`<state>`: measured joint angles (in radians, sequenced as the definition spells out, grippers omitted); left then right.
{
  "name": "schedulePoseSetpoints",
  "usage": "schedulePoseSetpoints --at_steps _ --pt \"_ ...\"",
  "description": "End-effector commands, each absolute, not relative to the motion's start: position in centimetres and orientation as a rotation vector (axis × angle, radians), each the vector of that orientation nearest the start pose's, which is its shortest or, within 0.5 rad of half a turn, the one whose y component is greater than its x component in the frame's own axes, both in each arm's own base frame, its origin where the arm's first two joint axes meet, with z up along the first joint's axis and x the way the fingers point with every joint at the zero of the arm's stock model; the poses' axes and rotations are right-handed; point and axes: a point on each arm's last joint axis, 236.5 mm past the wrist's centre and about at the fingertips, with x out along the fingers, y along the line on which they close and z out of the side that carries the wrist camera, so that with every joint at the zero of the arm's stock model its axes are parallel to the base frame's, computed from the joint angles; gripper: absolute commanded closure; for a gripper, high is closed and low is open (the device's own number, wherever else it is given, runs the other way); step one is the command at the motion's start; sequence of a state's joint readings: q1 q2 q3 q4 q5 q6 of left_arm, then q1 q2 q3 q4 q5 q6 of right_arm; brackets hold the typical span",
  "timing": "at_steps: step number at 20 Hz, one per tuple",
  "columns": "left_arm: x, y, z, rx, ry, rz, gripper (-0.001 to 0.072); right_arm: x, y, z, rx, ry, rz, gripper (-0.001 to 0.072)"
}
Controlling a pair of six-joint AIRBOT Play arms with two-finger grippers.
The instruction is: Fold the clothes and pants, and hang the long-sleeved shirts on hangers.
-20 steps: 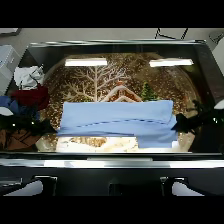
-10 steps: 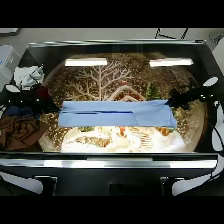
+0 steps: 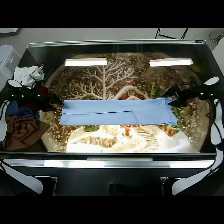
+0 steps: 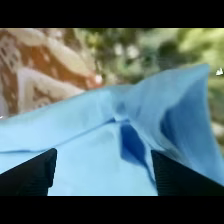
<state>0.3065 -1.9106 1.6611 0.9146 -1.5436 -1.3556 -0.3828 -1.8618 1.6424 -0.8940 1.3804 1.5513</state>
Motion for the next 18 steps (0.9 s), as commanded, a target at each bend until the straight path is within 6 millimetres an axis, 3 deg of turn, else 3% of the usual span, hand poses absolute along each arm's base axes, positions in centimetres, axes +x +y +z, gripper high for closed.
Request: schedulePoseSetpoints --at_steps 1,3,6,10,14,18 --pt "44.0 1.3 -1.0 -0.687 1.523 -0.403 0.0038 44.0 -8.2 -2.1 0.940 1.447 0.151 0.0004" --pt "44.1 2.5 1.3 -0.690 1.468 -0.367 0.0038 41.2 -11.2 -3.5 0.979 1.500 0.077 0.0001" --pt "43.9 2.3 4.6 -0.662 1.409 -0.354 0.0039 39.7 -11.5 -6.0 0.983 1.522 0.102 -0.0002" --pt "43.5 -0.2 7.8 -0.603 1.366 -0.380 0.0039 40.8 -9.5 -8.0 1.060 1.494 0.219 -0.0003" --pt "43.2 -4.2 10.1 -0.534 1.335 -0.458 0.0039 42.2 -6.7 -10.4 0.994 1.517 0.261 -0.0002" --pt "43.1 -8.7 12.2 -0.503 1.287 -0.560 0.0039 43.5 -3.3 -11.2 0.917 1.531 0.290 0.0021"
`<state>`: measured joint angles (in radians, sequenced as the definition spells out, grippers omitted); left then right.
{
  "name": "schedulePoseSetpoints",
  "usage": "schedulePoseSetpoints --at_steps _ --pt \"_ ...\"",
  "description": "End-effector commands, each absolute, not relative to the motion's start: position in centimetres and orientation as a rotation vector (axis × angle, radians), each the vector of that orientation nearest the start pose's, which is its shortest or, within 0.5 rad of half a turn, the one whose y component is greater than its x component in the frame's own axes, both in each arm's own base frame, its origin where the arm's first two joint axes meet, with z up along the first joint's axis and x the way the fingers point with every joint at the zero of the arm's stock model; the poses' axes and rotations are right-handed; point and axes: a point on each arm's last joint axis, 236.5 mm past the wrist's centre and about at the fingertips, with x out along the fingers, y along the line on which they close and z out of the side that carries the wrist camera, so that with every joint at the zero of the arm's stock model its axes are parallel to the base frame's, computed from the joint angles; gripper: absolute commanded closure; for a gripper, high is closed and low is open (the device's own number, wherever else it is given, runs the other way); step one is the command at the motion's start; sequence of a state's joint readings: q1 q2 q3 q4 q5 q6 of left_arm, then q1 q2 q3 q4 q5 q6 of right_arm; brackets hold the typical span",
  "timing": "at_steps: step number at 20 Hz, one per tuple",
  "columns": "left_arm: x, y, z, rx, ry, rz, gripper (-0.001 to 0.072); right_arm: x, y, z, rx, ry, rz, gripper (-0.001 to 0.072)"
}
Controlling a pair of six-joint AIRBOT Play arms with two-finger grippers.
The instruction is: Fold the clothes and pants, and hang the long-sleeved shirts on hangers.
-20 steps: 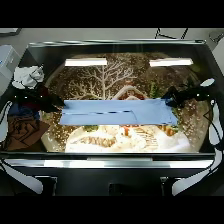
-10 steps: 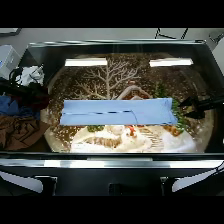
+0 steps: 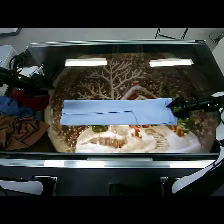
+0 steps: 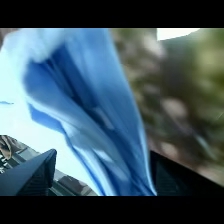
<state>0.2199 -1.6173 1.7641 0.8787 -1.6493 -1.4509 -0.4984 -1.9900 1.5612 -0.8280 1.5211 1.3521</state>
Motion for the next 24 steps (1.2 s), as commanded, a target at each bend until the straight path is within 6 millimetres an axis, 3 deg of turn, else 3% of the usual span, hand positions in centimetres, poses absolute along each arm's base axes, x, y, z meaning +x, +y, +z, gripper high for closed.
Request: schedulePoseSetpoints --at_steps 1,4,5,6,8,9,12,15,17,20,24 --pt "43.3 -9.8 12.6 -0.496 1.270 -0.581 0.0040 43.5 -2.6 -11.2 0.903 1.543 0.302 0.0107" --pt "43.2 -12.9 12.9 -0.454 1.255 -0.639 0.0064 43.4 -0.6 -10.6 0.894 1.574 0.320 0.0660" --pt "43.4 -14.1 13.0 -0.437 1.240 -0.656 0.0067 43.6 -0.1 -9.7 0.873 1.564 0.331 0.0659" --pt "44.0 -15.6 13.0 -0.428 1.210 -0.666 0.0145 43.9 0.4 -8.6 0.847 1.544 0.341 0.0659" --pt "45.3 -19.0 12.7 -0.421 1.140 -0.678 0.0566 44.5 1.6 -5.3 0.785 1.489 0.365 0.0660" --pt "46.0 -21.2 12.0 -0.421 1.105 -0.682 0.0641 44.6 2.4 -3.4 0.760 1.464 0.375 0.0660" --pt "46.1 -27.9 6.7 -0.395 1.113 -0.694 0.0677 44.0 5.4 2.8 0.698 1.396 0.403 0.0660" --pt "42.7 -33.0 -1.2 -0.398 1.303 -0.697 0.0677 42.1 8.6 8.9 0.647 1.331 0.438 0.0660" --pt "40.6 -35.7 -4.8 -0.427 1.405 -0.698 0.0677 40.7 10.2 12.3 0.625 1.288 0.455 0.0659" --pt "38.8 -41.3 -6.9 -0.598 1.454 -0.735 0.0677 38.8 12.0 16.1 0.612 1.227 0.476 0.0659" --pt "35.7 -46.5 -9.6 -0.753 1.536 -0.697 0.0678 37.1 12.9 19.6 0.638 1.166 0.501 0.0659"
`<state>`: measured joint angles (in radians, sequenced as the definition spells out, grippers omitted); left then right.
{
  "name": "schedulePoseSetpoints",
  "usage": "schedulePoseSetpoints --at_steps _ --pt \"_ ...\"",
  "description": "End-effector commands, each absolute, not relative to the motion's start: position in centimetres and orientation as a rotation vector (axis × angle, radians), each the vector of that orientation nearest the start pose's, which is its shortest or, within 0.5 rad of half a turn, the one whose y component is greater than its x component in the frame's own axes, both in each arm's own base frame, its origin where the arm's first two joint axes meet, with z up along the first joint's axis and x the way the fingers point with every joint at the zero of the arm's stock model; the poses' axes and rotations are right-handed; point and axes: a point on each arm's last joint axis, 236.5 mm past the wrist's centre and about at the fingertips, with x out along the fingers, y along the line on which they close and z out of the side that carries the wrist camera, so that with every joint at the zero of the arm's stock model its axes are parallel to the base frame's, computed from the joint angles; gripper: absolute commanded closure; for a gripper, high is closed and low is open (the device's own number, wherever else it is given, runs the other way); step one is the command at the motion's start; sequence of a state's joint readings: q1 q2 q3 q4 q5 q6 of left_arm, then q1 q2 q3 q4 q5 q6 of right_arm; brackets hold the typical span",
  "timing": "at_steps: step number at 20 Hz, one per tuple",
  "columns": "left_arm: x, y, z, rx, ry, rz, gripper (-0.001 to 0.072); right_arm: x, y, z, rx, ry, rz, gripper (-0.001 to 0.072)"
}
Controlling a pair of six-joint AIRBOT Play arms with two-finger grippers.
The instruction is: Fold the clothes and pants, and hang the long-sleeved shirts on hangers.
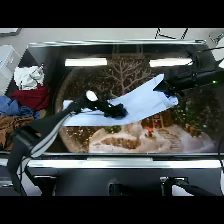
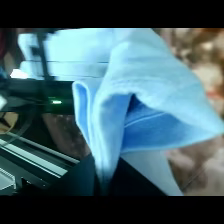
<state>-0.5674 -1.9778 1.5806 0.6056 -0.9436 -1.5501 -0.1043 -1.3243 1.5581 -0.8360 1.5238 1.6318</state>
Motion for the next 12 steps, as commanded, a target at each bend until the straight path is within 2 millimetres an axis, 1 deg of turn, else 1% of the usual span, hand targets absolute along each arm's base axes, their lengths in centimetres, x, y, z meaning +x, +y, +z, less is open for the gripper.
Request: schedulePoseSetpoints --at_steps 1,2,3,4,6,7,8,9,10,11,12 --pt "35.4 -48.2 -9.5 -0.815 1.528 -0.686 0.0678 36.7 13.1 20.3 0.643 1.156 0.505 0.0659" --pt "35.3 -50.0 -8.9 -0.887 1.499 -0.682 0.0678 36.3 13.1 20.7 0.638 1.147 0.507 0.0659" --pt "35.4 -51.5 -8.2 -0.942 1.455 -0.679 0.0678 36.0 13.0 20.7 0.642 1.160 0.499 0.0659" --pt "35.5 -53.0 -7.3 -0.984 1.407 -0.684 0.0678 35.8 12.8 20.2 0.642 1.184 0.479 0.0659" --pt "35.5 -54.7 -6.1 -1.005 1.354 -0.698 0.0678 36.3 12.3 19.1 0.638 1.207 0.453 0.0659" --pt "35.6 -54.8 -5.9 -0.997 1.341 -0.709 0.0679 36.9 12.4 18.8 0.653 1.206 0.456 0.0659" --pt "35.8 -54.5 -5.7 -0.975 1.330 -0.730 0.0679 37.5 12.9 18.6 0.669 1.200 0.467 0.0659" --pt "36.2 -53.8 -5.6 -0.938 1.327 -0.763 0.0679 38.0 13.9 18.5 0.678 1.199 0.492 0.0659" --pt "36.6 -52.3 -5.5 -0.874 1.333 -0.801 0.0680 38.4 15.1 18.2 0.683 1.201 0.519 0.0659" --pt "37.3 -50.1 -5.5 -0.789 1.342 -0.820 0.0681 38.7 16.5 18.0 0.685 1.204 0.550 0.0659" --pt "38.3 -47.1 -5.4 -0.682 1.346 -0.825 0.0680 39.0 18.2 17.6 0.686 1.205 0.588 0.0659"
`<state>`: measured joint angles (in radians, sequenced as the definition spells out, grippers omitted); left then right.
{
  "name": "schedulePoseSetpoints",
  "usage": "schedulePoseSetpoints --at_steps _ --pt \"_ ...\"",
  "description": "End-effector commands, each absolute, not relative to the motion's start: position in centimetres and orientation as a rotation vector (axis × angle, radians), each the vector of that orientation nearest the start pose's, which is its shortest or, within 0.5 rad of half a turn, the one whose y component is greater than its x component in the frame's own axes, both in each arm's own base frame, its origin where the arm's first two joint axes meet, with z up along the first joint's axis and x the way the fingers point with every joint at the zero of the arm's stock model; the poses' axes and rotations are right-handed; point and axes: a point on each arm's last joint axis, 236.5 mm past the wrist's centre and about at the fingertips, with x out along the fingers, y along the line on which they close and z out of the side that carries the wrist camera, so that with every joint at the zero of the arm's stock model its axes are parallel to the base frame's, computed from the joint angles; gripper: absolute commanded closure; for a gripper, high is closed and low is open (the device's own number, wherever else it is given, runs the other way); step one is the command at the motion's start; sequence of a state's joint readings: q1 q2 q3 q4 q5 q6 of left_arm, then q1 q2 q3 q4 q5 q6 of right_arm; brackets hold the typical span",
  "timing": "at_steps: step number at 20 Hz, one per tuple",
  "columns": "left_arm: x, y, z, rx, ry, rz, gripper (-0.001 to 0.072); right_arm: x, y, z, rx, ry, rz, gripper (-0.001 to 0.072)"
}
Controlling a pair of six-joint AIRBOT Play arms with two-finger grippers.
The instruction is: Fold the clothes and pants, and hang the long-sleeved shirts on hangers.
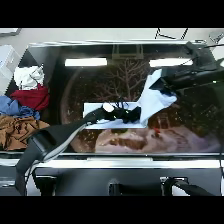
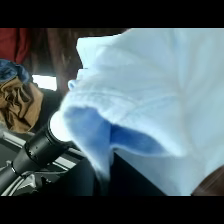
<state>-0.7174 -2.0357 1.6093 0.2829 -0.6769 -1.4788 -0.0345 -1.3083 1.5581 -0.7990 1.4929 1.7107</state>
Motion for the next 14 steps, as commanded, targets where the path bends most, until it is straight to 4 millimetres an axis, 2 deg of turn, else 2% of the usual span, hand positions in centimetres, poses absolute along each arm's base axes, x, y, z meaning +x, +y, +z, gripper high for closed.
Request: schedulePoseSetpoints --at_steps 1,3,4,6,8,9,11,12,13,14 --pt "39.6 -43.6 -5.0 -0.578 1.345 -0.806 0.0681 39.5 19.9 17.2 0.693 1.207 0.615 0.0659" --pt "43.1 -34.8 -3.0 -0.379 1.299 -0.695 0.0681 40.5 23.6 15.6 0.723 1.221 0.659 0.0659" --pt "45.1 -30.1 -0.8 -0.317 1.242 -0.631 0.0681 41.1 25.7 14.5 0.749 1.232 0.682 0.0659" --pt "48.0 -22.4 4.8 -0.325 1.121 -0.526 0.0680 41.9 30.0 11.6 0.812 1.276 0.711 0.0659" --pt "49.3 -15.9 11.4 -0.376 0.974 -0.440 0.0680 41.8 34.5 7.8 0.886 1.352 0.731 0.0658" --pt "49.2 -13.1 14.7 -0.389 0.897 -0.403 0.0680 41.5 36.7 5.7 0.930 1.398 0.736 0.0658" --pt "48.1 -9.5 20.1 -0.395 0.772 -0.353 0.0680 40.1 40.5 1.8 0.999 1.494 0.734 0.0648" --pt "47.3 -8.4 22.4 -0.389 0.720 -0.339 0.0680 39.5 42.0 0.1 1.030 1.531 0.722 0.0535" --pt "46.6 -7.8 24.1 -0.375 0.679 -0.335 0.0680 38.9 43.2 -1.1 1.069 1.569 0.722 0.0257" --pt "45.9 -7.5 25.4 -0.365 0.650 -0.330 0.0680 38.4 43.9 -1.6 1.084 1.580 0.752 0.0043"
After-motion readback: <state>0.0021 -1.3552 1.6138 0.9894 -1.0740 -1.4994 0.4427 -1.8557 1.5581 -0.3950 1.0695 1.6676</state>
